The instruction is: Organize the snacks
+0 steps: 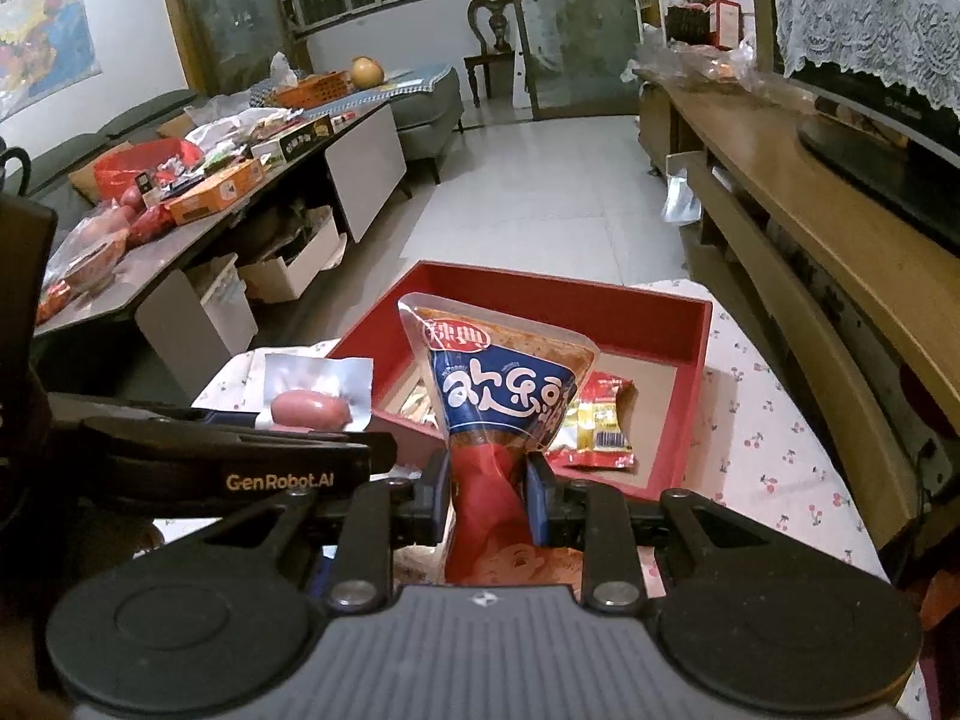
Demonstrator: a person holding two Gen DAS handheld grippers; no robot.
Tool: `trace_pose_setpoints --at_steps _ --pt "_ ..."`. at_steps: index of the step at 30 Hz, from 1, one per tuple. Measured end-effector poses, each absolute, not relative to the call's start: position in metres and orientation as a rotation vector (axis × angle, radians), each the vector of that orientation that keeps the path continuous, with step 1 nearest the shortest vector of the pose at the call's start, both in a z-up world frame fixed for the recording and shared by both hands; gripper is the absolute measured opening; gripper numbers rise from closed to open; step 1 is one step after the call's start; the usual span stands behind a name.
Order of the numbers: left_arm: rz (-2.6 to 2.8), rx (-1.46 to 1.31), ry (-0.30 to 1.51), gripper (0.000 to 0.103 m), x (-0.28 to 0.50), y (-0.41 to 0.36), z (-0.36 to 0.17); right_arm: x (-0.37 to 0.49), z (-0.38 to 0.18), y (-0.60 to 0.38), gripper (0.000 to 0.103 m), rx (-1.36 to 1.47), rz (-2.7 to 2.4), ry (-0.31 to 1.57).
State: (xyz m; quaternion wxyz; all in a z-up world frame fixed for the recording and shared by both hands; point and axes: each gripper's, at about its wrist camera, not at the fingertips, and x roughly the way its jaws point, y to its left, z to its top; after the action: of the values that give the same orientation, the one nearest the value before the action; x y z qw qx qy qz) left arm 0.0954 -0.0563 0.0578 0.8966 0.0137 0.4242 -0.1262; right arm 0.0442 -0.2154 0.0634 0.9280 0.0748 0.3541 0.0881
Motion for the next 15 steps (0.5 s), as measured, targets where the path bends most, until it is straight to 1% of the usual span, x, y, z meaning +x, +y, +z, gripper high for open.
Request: trace_pose_setpoints --at_steps 15 --pt "-0.231 0.033 0.841 0.074 0.112 -0.06 0.066 0.063 0.069 -0.216 0.034 0.172 0.164 0.701"
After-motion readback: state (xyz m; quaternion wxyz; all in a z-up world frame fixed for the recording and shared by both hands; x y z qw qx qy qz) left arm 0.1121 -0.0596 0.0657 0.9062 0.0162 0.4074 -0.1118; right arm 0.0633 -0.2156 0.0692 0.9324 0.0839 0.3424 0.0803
